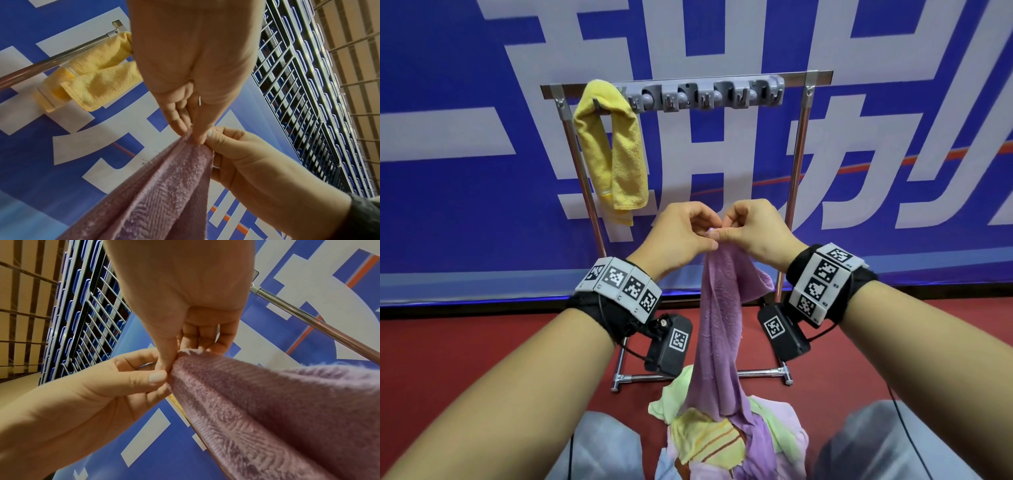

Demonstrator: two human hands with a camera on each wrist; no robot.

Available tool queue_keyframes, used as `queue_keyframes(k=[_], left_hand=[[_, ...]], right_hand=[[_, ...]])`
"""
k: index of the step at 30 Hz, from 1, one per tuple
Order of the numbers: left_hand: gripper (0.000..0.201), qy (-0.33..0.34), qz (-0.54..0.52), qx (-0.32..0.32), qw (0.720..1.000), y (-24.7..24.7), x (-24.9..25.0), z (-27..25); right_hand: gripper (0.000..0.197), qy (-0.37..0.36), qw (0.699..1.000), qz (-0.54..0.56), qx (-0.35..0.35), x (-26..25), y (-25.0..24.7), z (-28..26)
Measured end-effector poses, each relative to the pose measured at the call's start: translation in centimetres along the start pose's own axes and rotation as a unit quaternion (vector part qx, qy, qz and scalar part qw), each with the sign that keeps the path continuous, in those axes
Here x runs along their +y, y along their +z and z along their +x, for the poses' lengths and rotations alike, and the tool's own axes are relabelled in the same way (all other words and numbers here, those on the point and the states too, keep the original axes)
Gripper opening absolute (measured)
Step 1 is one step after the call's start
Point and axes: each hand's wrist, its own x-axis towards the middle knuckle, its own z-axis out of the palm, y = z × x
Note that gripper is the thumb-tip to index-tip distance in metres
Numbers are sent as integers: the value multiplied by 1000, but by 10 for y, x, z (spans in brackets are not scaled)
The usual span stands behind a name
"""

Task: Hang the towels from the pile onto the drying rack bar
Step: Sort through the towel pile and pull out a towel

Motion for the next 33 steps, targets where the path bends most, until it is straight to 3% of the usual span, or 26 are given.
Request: queue_keyframes(k=[4,11,13,17,20,24,30,33], left_hand=[[29,9,20,21,1000,2,-3,2],[32,2,39,61,997,0,-10,6],[31,-1,36,66,997,-3,-11,6],[31,-1,31,85,996,-11,-9,9],[31,-12,26,109,994,-20,-8,11],[32,-18,27,125,992,-26,-10,12],[30,-21,28,157,987,-25,-14,13],[26,-16,32,154,987,-24,-10,12]], right_hand=[[28,17,999,33,-17,-1,0,0],[6,41,996,67,-53,-1,0,-5],[13,53,993,81,-71,1,0,-6],[29,62,989,12,-135,17,1,-6],[28,66,983,-85,-150,34,1,-10],[16,49,981,-153,-107,44,-4,-13],[45,25,985,-167,-14,45,-11,-6],[42,25,975,-220,-16,42,-17,0]])
